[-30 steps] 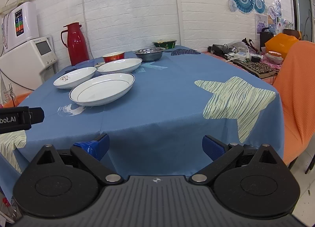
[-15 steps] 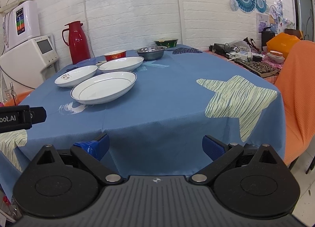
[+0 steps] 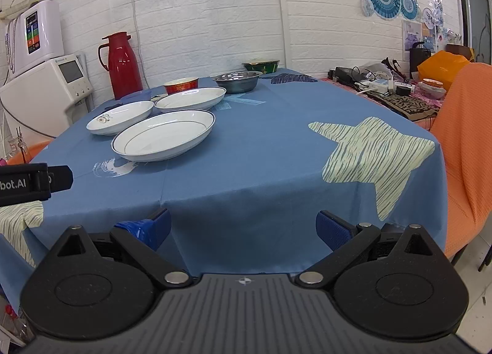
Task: Organize plates and bowls
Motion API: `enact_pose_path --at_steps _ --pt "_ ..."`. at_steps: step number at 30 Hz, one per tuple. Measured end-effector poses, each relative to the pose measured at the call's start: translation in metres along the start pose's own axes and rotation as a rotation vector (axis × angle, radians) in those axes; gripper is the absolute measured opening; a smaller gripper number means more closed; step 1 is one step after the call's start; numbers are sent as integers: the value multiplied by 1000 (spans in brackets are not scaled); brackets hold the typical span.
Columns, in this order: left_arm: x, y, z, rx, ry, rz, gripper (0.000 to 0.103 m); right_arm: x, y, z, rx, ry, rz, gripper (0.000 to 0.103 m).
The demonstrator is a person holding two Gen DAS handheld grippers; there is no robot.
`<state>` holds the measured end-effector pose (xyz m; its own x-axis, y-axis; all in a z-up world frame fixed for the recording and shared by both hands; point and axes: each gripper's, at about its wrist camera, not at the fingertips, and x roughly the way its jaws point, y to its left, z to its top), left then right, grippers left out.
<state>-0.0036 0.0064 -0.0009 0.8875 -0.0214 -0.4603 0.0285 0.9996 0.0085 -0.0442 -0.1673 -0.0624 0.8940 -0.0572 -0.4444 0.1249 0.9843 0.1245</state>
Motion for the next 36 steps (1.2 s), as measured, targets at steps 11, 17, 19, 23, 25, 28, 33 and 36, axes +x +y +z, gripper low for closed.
enact_pose_path --at_steps 11,17,19,23,25,28,33,36 --pt "34 3 20 6 57 -2 91 9 -4 16 -12 13 -58 88" --pt "59 22 36 -30 94 34 91 31 6 44 -54 21 -95 88" --pt "66 31 42 -50 110 54 91 38 12 51 -71 30 -79 88" --pt "83 49 50 -92 153 100 91 55 25 65 -107 41 -48 88" --pt "92 57 53 -111 178 123 91 65 29 71 -113 59 -21 88" --pt "106 67 60 -139 213 154 91 82 35 82 -127 88 4 88" --pt "126 79 76 -157 226 185 91 107 42 103 -138 108 14 88" --pt "140 84 86 -176 234 182 91 119 49 114 -151 109 17 88"
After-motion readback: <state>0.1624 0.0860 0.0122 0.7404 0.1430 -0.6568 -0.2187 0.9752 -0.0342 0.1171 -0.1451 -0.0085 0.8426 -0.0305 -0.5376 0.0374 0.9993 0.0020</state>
